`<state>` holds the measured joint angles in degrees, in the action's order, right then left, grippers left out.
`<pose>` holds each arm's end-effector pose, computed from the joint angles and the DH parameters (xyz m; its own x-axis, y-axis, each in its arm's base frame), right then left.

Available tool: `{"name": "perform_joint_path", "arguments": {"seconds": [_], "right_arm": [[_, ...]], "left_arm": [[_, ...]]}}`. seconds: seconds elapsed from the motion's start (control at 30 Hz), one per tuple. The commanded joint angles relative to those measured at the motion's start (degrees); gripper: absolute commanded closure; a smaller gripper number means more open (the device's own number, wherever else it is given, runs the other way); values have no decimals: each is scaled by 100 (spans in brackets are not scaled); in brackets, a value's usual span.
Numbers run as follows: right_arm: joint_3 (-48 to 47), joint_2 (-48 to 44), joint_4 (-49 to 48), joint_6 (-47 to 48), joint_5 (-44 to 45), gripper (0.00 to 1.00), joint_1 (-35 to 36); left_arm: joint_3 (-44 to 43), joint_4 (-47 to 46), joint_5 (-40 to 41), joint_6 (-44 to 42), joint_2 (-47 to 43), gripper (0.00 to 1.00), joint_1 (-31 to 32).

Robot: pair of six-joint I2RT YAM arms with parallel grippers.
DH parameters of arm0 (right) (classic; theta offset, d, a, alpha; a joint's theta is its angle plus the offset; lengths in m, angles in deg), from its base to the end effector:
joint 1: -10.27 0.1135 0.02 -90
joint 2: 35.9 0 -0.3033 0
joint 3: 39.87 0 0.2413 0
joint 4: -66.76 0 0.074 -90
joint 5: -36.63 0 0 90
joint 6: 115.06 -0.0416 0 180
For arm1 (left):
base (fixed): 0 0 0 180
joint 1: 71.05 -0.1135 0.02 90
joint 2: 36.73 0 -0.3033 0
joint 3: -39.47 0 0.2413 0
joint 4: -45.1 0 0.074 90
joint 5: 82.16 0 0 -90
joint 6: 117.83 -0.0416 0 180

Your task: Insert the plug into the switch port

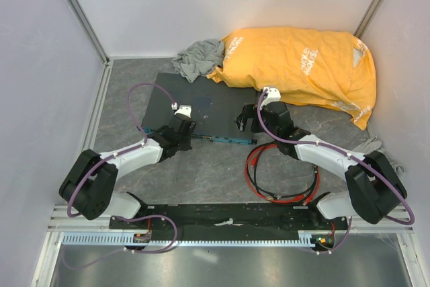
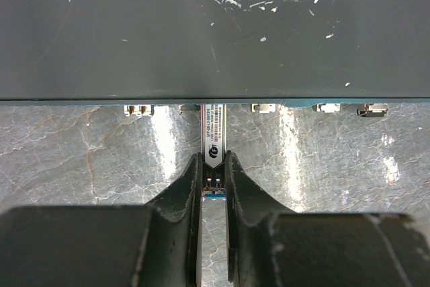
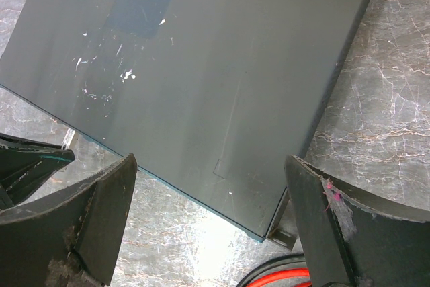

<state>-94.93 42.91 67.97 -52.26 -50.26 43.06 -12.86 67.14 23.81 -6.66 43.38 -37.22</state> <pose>0.2423 0.1534 0.2651 -0.5438 0.1926 -0.8168 -0.2820 0.8747 0.3940 0.2182 -0.1324 0.2127 -0.7319 0.0725 -0.6776 0.1324 0.9905 -0.0370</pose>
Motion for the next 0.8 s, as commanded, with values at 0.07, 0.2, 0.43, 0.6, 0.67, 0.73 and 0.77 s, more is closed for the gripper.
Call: {"name": "perform_joint_path", "arguments": {"seconds": [0.07, 0.2, 0.43, 0.6, 0.67, 0.73, 0.77], "right_arm": [[-20, -14, -184, 22, 49, 2, 25], [-20, -6, -193, 13, 23, 2, 25], [-20, 3, -201, 13, 14, 2, 25], [-20, -14, -184, 13, 14, 2, 25], [-20, -14, -184, 13, 14, 2, 25], [-29, -14, -184, 13, 14, 2, 16], [-29, -14, -184, 13, 14, 2, 25]], "left_arm": [[-241, -26, -50, 239, 188, 99, 1], [-250, -8, -59, 239, 171, 98, -7], [-285, 27, 82, 177, -31, 98, -42], [-416, 159, 100, 81, -119, 99, -95], [-425, 159, 91, 54, -145, 99, -104], [-434, 177, 100, 37, -146, 98, -122], [-452, 194, 82, 10, -137, 98, -130]]}}
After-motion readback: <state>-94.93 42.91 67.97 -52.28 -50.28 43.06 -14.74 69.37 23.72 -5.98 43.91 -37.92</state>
